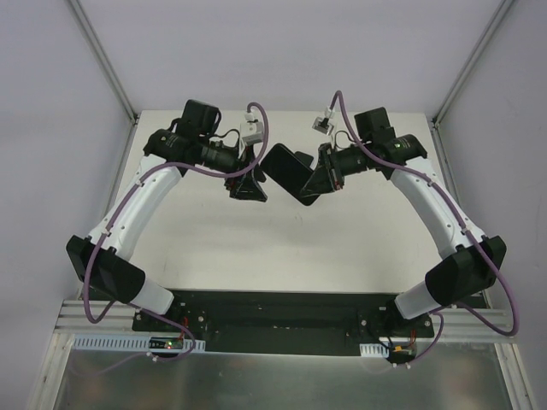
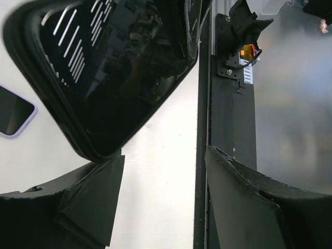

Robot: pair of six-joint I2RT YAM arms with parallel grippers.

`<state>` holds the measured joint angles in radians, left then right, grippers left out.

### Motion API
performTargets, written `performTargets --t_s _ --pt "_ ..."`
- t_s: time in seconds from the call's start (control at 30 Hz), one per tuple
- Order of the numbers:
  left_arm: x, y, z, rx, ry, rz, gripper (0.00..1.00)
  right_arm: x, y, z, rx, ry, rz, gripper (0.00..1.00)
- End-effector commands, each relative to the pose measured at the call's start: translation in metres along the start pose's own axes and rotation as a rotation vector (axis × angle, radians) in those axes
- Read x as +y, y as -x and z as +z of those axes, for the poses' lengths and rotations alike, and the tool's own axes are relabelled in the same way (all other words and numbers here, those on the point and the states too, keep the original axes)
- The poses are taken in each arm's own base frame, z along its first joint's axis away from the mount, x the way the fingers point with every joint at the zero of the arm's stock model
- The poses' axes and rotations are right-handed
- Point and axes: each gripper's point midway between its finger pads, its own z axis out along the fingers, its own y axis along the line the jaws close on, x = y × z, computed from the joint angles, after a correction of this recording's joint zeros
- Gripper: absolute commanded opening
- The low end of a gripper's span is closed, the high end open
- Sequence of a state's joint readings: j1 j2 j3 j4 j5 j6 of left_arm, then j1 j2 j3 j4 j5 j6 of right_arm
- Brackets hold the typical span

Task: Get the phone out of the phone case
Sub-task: Remove the phone case from the phone.

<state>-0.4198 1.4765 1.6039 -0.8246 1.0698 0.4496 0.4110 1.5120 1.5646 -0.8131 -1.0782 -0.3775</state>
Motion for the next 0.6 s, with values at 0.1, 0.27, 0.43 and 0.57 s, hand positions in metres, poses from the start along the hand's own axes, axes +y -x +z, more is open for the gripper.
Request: performTargets --t_s 0.1,0.27,0.43,0.57 --pt "-0.003 0.010 0.004 -0.023 -0.068 0.062 0.61 0.037 0.002 -0.009 -0.046 0.131 -0.077 0.00" --pt "-0.004 0.022 0.001 -0.054 -0.094 0.044 0.55 0.042 -0.004 -0.011 -0.053 0.139 -0.100 0.00" --pt "-0.009 0.029 0.003 -0.076 -0.149 -0.001 0.49 0.042 -0.006 -0.011 -0.053 0.145 -0.108 0.00" --pt "-0.010 0.030 0.004 -0.082 -0.168 -0.015 0.40 0.042 -0.006 -0.010 -0.054 0.152 -0.106 0.00"
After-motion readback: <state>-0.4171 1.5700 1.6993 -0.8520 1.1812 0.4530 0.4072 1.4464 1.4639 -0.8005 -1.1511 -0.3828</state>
